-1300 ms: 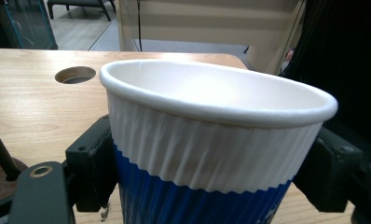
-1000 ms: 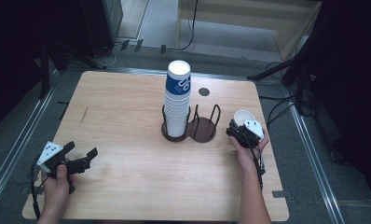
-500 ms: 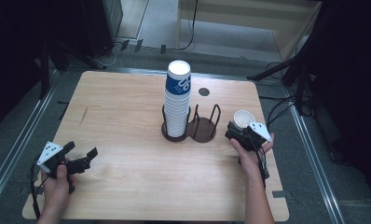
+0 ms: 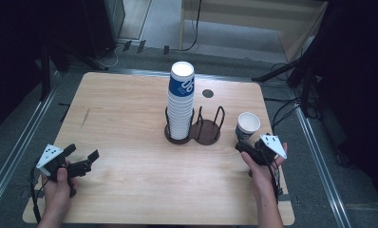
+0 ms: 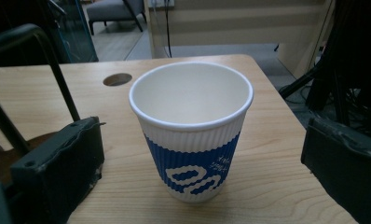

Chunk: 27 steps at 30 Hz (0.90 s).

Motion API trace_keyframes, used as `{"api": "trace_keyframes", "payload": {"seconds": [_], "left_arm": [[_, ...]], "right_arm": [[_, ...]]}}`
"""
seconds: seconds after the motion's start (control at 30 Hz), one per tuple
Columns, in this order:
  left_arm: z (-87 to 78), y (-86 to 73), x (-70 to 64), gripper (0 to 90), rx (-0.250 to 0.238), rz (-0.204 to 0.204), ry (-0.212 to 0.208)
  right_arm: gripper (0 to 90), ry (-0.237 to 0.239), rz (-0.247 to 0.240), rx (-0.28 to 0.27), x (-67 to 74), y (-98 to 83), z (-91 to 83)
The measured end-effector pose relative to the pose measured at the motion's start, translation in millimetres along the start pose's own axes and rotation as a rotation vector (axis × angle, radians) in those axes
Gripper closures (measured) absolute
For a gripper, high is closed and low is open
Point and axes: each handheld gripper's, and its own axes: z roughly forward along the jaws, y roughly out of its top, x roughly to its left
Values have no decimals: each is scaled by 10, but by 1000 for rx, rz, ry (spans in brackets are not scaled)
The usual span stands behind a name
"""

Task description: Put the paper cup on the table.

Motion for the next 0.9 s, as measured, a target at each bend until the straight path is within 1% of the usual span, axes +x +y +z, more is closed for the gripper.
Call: {"api": "trace_keyframes", "payload": {"seconds": [0.1,0.17,0.27,0.33,0.37,0.4,0.5,0.57,0.6,0.63,0.73,0.9], "left_arm": [[2,-1,-10,0,3,7,5],[2,-3,-17,0,2,10,5],[-7,-8,-20,0,-3,11,5],[-6,-7,-19,0,-2,10,6],[-5,-7,-19,0,-1,9,6],[-6,-7,-20,0,-1,11,6],[-8,-8,-21,0,-3,12,5],[-6,-8,-18,0,-2,9,4],[-6,-8,-18,0,-2,9,4],[-5,-7,-20,0,0,11,4],[-5,-8,-23,0,0,15,4],[-6,-7,-26,0,2,18,6]], "right_arm": [[0,13,25,-35,33,26,-140],[0,27,22,-42,68,32,-216],[0,44,-19,-54,107,35,-325],[0,39,-45,-65,113,30,-390],[0,36,-53,-70,107,27,-422],[0,38,-51,-71,99,22,-457],[0,41,-55,-79,60,-11,-552],[0,33,-61,-78,20,-43,-606],[0,33,-61,-78,20,-43,-606],[0,23,-55,-79,-31,-78,-657],[0,10,-36,-80,-117,-131,-732],[0,-14,-25,-69,-272,-226,-816]]}}
